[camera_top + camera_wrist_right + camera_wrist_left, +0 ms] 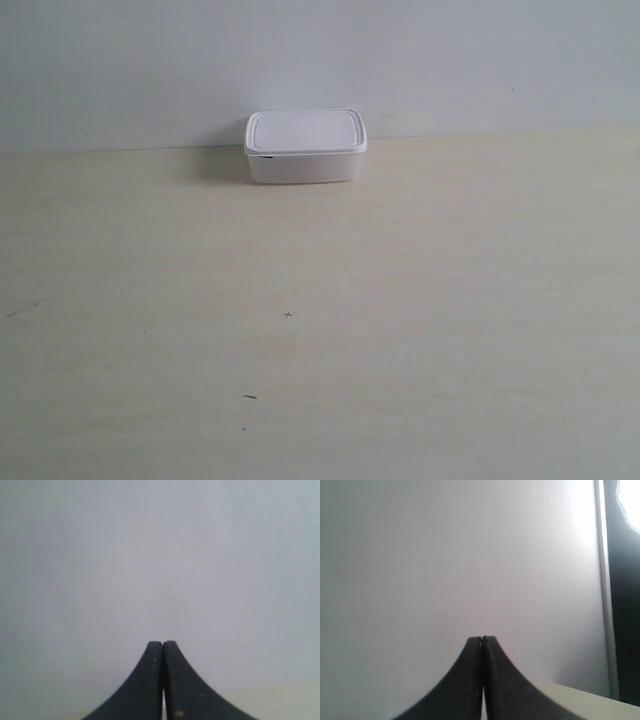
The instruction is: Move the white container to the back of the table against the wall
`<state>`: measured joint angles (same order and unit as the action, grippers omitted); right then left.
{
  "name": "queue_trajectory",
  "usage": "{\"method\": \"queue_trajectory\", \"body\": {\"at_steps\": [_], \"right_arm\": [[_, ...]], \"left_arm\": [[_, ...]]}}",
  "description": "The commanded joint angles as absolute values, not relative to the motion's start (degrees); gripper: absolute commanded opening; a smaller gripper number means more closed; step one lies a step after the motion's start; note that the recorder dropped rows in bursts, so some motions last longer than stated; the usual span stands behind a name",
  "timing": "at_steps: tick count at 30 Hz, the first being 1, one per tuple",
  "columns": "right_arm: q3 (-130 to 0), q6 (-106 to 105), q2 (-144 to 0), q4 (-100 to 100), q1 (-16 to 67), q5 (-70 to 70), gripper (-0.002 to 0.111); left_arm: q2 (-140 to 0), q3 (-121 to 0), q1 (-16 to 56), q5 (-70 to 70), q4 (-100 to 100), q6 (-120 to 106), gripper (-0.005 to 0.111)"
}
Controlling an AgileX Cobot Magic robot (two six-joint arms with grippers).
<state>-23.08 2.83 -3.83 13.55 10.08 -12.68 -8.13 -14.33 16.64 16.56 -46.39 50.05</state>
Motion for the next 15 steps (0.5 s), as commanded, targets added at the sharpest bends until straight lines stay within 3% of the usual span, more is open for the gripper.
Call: {"method": "queue_trajectory", "body": {"at_steps": [1,9,15], "right_arm": [[-22.89,3.06,-1.84,13.51,9.53,-12.33,0.0],[-22.62,3.06,-1.69,13.51,9.53,-12.33,0.0],[-22.62,3.06,-2.04,13.51,9.53,-12.2,0.0]], "left_arm": [[-7.14,-14.04,14.93,16.86,-46.28,50.52,0.0],[-7.14,-14.04,14.93,15.43,-45.68,50.52,0.0],[-8.98,-13.73,14.93,2.15,-20.62,50.52,0.0]]}}
